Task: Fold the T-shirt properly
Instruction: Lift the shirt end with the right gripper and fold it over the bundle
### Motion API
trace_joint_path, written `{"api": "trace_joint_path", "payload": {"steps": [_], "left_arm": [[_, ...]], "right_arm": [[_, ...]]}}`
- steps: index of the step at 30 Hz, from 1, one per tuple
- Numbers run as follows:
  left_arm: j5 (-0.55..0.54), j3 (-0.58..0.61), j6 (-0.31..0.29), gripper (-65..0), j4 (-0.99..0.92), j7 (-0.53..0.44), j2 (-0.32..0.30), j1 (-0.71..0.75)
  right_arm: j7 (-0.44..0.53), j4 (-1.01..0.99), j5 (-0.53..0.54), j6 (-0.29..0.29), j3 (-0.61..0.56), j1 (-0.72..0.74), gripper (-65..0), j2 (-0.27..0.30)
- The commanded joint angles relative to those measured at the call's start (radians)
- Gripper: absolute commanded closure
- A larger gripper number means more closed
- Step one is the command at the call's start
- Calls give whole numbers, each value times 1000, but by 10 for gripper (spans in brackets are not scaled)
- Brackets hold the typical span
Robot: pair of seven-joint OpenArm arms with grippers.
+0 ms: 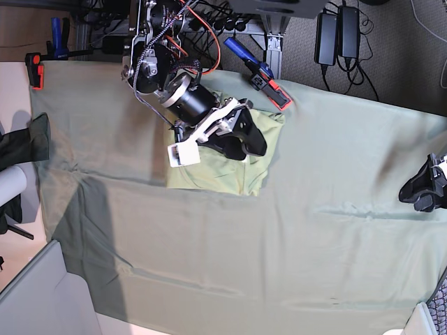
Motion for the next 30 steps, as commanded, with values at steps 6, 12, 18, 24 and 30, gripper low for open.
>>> {"api": "trace_joint_path", "payload": {"steps": [6,12,18,24,30], "left_arm": [[-19,-8,-9,-430,18,-20,-19,-13],[-19,-8,-9,-429,18,-22,-20,-13],[-19,-8,-9,-264,18,-41,-14,7],[-17,-2,-9,-149,19,-45,31,12],[59,87,-9,-19,81,-86,81,12]], "right_arm": [[23,20,18,35,-105,10,-302,0],[22,20,17,35,-187,18,-301,0],[20,32,-29,34,-130,110,-299,0],[21,33,-172,34,58,245,0,1],[119,30,-267,34,250,274,0,37]]}}
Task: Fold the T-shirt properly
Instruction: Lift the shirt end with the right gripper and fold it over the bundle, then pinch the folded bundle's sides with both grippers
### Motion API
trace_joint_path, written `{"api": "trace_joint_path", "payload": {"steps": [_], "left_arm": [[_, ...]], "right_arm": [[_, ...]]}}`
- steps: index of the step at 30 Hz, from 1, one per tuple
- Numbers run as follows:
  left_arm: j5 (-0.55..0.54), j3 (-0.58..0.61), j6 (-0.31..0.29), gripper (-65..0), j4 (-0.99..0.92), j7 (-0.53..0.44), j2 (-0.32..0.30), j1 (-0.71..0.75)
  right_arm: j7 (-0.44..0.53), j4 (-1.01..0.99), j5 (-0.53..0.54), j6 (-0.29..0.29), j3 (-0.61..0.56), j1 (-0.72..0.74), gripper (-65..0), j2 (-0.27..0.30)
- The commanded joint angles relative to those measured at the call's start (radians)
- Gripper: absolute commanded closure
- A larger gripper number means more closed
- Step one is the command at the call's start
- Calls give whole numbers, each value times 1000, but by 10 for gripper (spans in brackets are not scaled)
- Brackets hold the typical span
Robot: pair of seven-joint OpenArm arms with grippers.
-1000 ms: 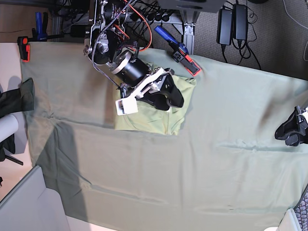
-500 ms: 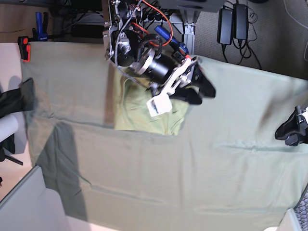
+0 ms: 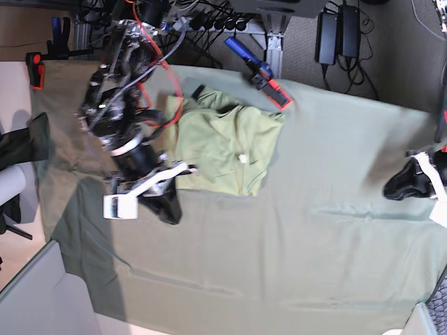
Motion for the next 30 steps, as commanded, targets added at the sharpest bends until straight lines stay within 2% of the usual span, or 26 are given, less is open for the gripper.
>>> {"api": "trace_joint_path", "payload": {"steps": [1,4,10,14,20,24,28,30], "left_arm": [[-11,27,-9,0,50,-23,-1,-14],[51,140,-9,0,140,-31,26,-14],[179,383,-9,0,237,-47,28,-14],[269,516,-9,0,254,-100,29,-14],[501,729,-9,0,252,-148,28,-14],[638,803,-9,0,250,-204,28,-14],[657,813,-9,0,246,-238,29,-14],[700,813,-9,0,240,-261,28,-14]], "right_arm": [[37,14,5,34,24,19,0,28],[37,-22,0,34,73,19,0,84],[85,-182,1,33,93,22,0,153],[108,-298,0,33,93,56,0,174],[108,-447,26,34,87,149,0,179],[108,-549,21,34,60,228,0,179],[108,-631,0,34,21,282,0,179],[108,-655,0,34,-5,296,0,179]]}}
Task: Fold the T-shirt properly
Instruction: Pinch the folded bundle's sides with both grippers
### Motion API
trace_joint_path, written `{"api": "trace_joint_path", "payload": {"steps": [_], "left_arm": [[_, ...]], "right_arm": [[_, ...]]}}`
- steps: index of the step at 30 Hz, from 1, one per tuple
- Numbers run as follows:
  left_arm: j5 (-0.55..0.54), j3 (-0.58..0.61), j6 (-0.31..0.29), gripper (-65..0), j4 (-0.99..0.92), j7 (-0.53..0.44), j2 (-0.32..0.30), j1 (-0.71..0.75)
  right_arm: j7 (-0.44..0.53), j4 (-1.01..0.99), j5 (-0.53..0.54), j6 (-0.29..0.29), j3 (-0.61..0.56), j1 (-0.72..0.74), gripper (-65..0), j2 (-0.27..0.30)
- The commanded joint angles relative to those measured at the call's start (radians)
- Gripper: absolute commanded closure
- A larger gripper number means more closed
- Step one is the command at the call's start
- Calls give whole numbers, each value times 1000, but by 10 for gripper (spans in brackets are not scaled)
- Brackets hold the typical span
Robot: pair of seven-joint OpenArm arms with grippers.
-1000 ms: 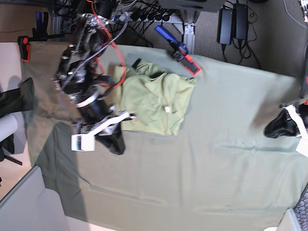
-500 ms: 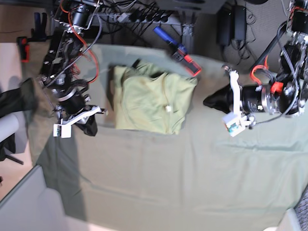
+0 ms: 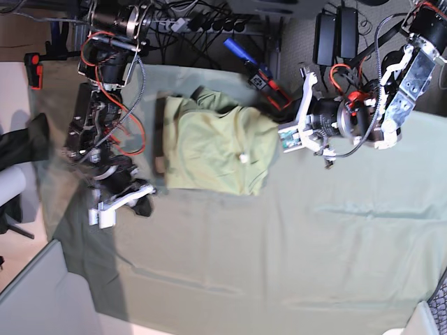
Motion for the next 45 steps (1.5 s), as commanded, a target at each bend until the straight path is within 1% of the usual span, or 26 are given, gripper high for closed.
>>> {"api": "trace_joint_path", "payload": {"steps": [1,2,4,8,13,16,20,22,26,30,35,39,45], "left_arm": [[10,-3,-9,0,9,-25,-6,-11],[29,-3,-9,0,5,-39,-6,-10],[35,-1,-9,0,-4,-55,-6,-10],[57,30,-9,0,-29,-60,-6,-10],[100,116,-9,0,-47,-68,-6,-11],[134,153,-9,0,-47,-87,-6,-19],[206,152,-9,0,-48,-132,-6,-30],[206,152,-9,0,-62,-133,-6,-45],[206,152,-9,0,-142,-149,-5,-102],[206,152,-9,0,-230,-178,-5,-175],[205,152,5,0,-340,-225,-5,-249],[206,152,5,0,-444,-266,13,-294],[206,152,5,0,-601,-296,48,-408]], "right_arm": [[23,7,15,34,-12,32,0,11],[23,3,16,34,-24,35,0,11],[26,3,16,34,-48,35,0,11],[31,3,9,34,-104,39,0,11],[30,3,-56,34,-172,57,0,11],[29,3,-68,33,-187,57,0,11],[1,3,-66,34,-187,56,0,11],[-6,3,-66,33,-187,56,0,11],[-9,3,-63,34,-187,56,0,15],[-23,3,-41,34,-187,56,0,34],[-24,3,-36,34,-187,55,0,41],[-27,3,-36,34,-187,54,0,41],[-47,4,-21,34,-187,38,0,42]]}}
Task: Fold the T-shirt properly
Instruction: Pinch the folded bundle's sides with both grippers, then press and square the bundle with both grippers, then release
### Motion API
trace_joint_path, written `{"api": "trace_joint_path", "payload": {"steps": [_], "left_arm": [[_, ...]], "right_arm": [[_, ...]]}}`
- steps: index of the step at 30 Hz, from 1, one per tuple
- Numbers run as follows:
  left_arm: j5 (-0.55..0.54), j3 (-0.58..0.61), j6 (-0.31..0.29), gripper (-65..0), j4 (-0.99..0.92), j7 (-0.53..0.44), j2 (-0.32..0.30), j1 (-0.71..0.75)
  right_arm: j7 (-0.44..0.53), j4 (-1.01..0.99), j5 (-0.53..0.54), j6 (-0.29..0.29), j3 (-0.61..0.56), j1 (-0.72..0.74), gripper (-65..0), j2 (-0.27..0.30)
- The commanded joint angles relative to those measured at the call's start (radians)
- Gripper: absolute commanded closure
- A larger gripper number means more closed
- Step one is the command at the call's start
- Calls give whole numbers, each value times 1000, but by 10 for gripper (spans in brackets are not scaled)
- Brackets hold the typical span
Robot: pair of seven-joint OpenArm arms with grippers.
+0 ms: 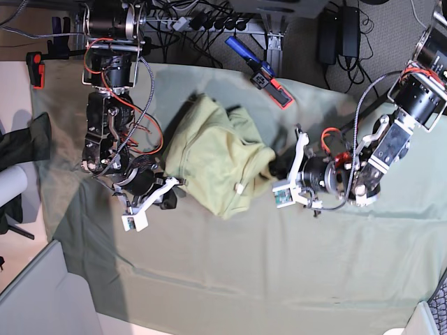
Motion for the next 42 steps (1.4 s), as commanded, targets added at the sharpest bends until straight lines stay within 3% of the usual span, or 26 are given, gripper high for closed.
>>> {"api": "trace_joint_path", "payload": {"steps": [1,9,18,26,29,32,35,38,40,42], "left_arm": [[51,-5,34,0,-23,42,-7,-32],[52,-5,35,0,-143,-42,40,-153],[51,-5,39,0,-189,-56,95,-241],[24,-6,110,0,-188,-56,113,-280],[-64,-70,113,0,-167,11,113,-287],[-224,-181,20,0,-88,112,109,-284],[-422,-283,20,0,23,269,106,-263],[-599,-313,20,0,108,399,99,-236],[-678,-309,20,0,129,426,96,-202],[-682,-310,20,0,136,425,111,-159]], "right_arm": [[11,17,24,34,3,14,0,8],[-35,27,99,34,6,-14,0,7],[-49,156,192,34,5,-143,0,-1],[-55,270,183,34,9,-253,0,-6],[-56,310,172,33,44,-273,0,-6],[-57,386,172,33,109,-287,0,-6],[-98,456,208,34,173,-290,0,4],[-100,487,277,34,196,-282,0,16],[-100,504,324,35,185,-265,0,16],[-101,514,333,35,150,-235,0,15]]}}
